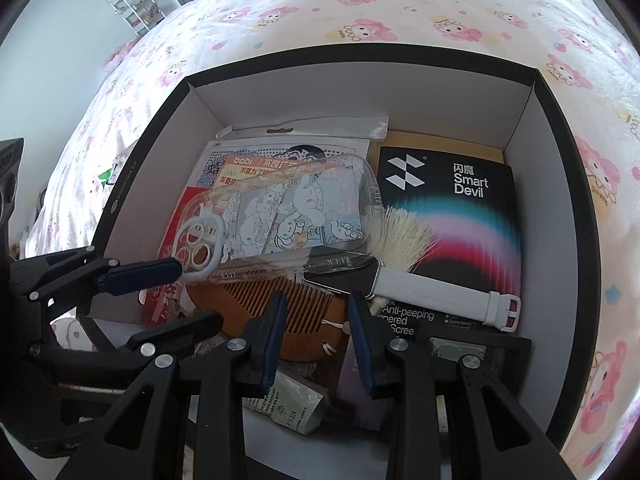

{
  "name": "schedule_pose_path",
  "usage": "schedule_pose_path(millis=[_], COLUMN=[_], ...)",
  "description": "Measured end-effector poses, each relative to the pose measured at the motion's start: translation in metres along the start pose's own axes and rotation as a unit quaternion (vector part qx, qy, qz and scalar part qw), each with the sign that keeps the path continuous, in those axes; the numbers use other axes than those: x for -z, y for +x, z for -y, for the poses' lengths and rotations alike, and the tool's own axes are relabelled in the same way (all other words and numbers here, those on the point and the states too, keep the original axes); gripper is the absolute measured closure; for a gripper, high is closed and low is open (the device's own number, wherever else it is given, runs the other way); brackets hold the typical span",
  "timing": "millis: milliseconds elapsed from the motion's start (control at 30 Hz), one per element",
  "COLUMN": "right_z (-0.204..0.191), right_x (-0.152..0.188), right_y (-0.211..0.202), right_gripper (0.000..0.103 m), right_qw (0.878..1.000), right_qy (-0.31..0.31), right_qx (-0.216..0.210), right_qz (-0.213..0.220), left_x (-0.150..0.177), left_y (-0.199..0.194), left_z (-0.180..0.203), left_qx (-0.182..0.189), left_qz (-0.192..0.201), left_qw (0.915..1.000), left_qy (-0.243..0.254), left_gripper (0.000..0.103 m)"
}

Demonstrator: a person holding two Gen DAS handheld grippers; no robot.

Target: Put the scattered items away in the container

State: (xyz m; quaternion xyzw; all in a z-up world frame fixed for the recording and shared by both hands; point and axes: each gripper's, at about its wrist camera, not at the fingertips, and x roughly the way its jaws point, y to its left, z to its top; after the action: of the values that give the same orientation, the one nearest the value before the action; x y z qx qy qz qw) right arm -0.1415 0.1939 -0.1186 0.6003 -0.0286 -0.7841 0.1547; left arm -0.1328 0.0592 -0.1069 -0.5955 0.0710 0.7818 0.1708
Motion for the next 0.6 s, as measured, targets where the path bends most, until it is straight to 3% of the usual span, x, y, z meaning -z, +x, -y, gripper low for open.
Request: schedule_pose_path(millis=[100, 200, 367, 467, 600], right_z=[0.000, 0.001, 0.002, 0.002, 0.000], right_x=[-0.004, -0.009, -0.011, -0.019, -0.030], right_y=[0.002, 0.000, -0.001, 0.002, 0.007], right_gripper=[0.075, 0.075, 0.075, 0.075, 0.075], right_qw=[1.000, 1.000, 1.000, 1.000, 1.000], right_qy=[0.004, 0.011, 0.017, 0.019, 0.025], right_qx=[0.001, -0.001, 0.001, -0.002, -0.006], right_qz=[-0.003, 0.003, 0.010, 0.008, 0.003], left_x=[-0.012, -0.020, -0.006, -0.006, -0.018], left_y=[0.008, 0.010, -0.003, 0.003, 0.010], left_z=[-0.006, -0.017, -0.015, -0.013, -0.026], left_qx=[-0.038, -0.047, 0.027, 0.021, 0.022], left_qz=[0.006, 0.009, 0.008, -0.003, -0.007], left_qw=[0.9992, 0.9980, 0.9991, 0.9994, 0.9982], left_qy=[-0.010, -0.040, -0.034, -0.026, -0.055], left_gripper=[0.056, 0.058, 0.059, 0.059, 0.059])
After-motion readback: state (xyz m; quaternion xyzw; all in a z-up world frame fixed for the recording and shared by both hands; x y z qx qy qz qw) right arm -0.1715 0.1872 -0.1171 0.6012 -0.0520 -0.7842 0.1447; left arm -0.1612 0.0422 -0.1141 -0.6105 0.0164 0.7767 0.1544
